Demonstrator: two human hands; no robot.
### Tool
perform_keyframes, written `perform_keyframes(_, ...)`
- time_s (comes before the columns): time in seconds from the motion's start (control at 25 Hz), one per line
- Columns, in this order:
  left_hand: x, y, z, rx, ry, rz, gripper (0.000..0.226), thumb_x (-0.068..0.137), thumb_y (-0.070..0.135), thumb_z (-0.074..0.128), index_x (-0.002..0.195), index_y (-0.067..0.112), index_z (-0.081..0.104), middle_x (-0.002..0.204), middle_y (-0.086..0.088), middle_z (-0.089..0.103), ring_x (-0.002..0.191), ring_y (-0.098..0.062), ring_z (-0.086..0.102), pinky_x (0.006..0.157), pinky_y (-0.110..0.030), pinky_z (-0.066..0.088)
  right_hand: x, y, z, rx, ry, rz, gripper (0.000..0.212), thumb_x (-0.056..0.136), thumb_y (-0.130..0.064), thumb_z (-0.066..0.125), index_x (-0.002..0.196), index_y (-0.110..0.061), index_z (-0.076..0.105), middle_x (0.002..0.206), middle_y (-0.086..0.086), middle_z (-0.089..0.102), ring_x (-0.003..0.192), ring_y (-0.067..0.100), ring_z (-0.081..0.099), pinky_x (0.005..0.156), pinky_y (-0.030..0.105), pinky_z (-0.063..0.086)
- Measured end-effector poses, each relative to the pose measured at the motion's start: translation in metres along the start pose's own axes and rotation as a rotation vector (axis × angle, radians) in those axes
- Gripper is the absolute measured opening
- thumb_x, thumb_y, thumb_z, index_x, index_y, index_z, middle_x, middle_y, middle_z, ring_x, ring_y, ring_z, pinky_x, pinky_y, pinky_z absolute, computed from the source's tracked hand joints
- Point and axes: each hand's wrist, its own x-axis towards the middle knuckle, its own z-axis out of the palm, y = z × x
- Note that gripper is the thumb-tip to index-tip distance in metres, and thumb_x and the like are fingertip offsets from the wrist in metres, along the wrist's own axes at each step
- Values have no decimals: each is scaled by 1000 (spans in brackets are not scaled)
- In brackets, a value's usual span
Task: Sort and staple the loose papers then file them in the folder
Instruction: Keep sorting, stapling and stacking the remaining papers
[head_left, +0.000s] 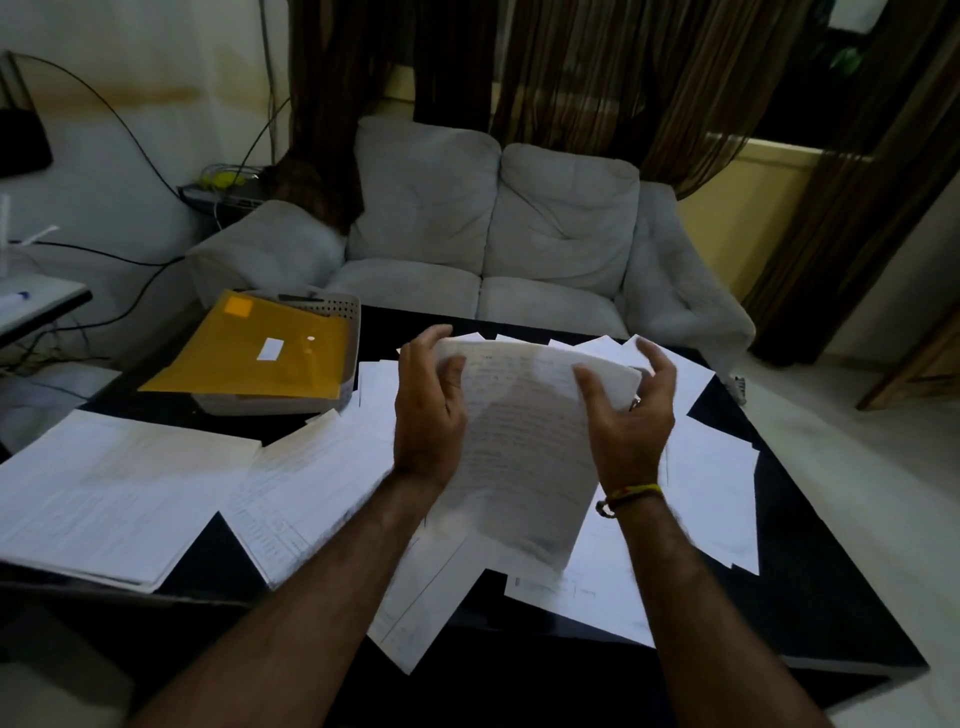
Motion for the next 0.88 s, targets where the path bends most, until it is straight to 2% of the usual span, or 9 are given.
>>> perform_keyframes(0.08, -8, 6, 4, -165, 29, -201, 45, 98, 27, 52, 138, 17, 33, 118, -1, 53, 102, -10, 60, 69, -8, 51, -5, 7, -1, 210, -86, 330, 58, 76, -23, 82, 125, -14, 53, 101, 2, 65, 88, 15, 68, 71, 25, 59)
perform_keyframes(0.16, -19, 8, 10, -185, 32, -400, 39, 98, 30, 52, 131, 12, 41, 110, 1, 56, 98, -15, 63, 62, -3, 47, -17, 18, 5, 226, -171, 490, 31, 73, -21, 83, 98, -12, 67, 91, 5, 72, 84, 24, 70, 72, 38, 59)
perform_keyframes(0.2, -23, 10, 14, -126, 31, -437, 33, 98, 30, 51, 123, 8, 47, 105, 1, 57, 96, -18, 62, 59, 0, 45, -22, 18, 9, 182, -178, 490, 21, 72, -21, 84, 85, -12, 70, 84, 5, 73, 79, 23, 70, 71, 40, 59)
perform_keyframes(0.28, -20, 16, 17, -47, 90, -401, 29, 98, 31, 50, 112, 6, 53, 100, 3, 57, 92, -14, 60, 58, 1, 43, -22, 13, 16, 117, -131, 416, 17, 72, -24, 85, 74, -16, 69, 78, 0, 72, 72, 15, 69, 68, 37, 59)
perform_keyframes(0.4, -3, 25, 19, -95, 176, -333, 30, 98, 32, 53, 112, 5, 52, 105, 5, 58, 91, -4, 58, 64, 0, 46, -16, 2, 28, 113, -66, 262, 17, 74, -28, 84, 75, -19, 69, 77, -4, 72, 73, 13, 70, 64, 31, 59)
perform_keyframes(0.56, -23, 20, 20, -12, 183, -424, 32, 95, 30, 57, 115, 4, 53, 112, -6, 62, 100, -13, 59, 66, -1, 47, -46, 18, 41, -4, -12, 316, 29, 75, -31, 82, 72, -5, 69, 68, 6, 68, 62, 15, 61, 58, 39, 57)
perform_keyframes(0.68, -32, 15, 18, 9, 224, -387, 32, 95, 25, 57, 114, -1, 52, 107, -3, 59, 92, -7, 56, 64, 3, 43, -53, 32, 42, -64, 1, 248, 30, 80, -28, 79, 72, -2, 68, 64, 8, 64, 58, 17, 58, 51, 26, 49)
perform_keyframes(0.8, -23, 11, 19, 32, 205, -418, 30, 96, 28, 57, 111, 2, 52, 104, -5, 61, 89, -13, 60, 56, 4, 38, -48, 28, 41, -62, -23, 223, 27, 82, -25, 76, 72, -2, 67, 62, 5, 60, 57, 11, 54, 52, 22, 40)
perform_keyframes(0.88, -21, 4, 21, 23, 194, -420, 28, 96, 30, 56, 111, 6, 50, 103, 5, 56, 83, 2, 56, 56, 1, 41, -49, 30, 45, -96, -20, 139, 24, 84, -22, 75, 74, -1, 68, 62, 2, 58, 56, 8, 52, 49, 13, 40)
